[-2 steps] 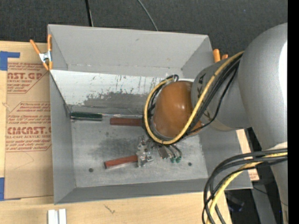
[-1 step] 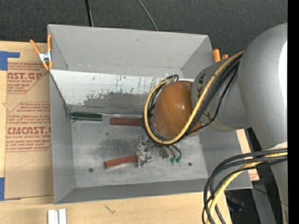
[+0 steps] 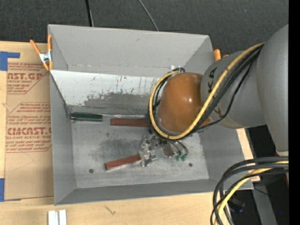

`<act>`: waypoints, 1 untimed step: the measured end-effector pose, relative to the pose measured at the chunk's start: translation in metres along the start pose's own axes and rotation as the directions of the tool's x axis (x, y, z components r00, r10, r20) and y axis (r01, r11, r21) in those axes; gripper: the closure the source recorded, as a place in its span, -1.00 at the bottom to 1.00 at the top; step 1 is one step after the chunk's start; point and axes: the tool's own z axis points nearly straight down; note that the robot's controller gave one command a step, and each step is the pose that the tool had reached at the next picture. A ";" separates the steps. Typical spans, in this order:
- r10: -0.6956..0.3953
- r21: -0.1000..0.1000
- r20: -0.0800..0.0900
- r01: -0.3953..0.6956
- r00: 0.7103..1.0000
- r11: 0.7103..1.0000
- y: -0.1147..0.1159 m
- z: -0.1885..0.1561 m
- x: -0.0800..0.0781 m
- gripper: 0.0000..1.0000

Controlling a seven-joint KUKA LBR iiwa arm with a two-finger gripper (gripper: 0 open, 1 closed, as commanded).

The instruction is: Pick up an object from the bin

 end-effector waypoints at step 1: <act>0.011 0.000 0.015 -0.011 1.000 1.000 0.006 -0.007 -0.025 1.00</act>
Offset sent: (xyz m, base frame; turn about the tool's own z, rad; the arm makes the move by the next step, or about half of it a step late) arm -0.0087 -0.0155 0.1691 -0.0281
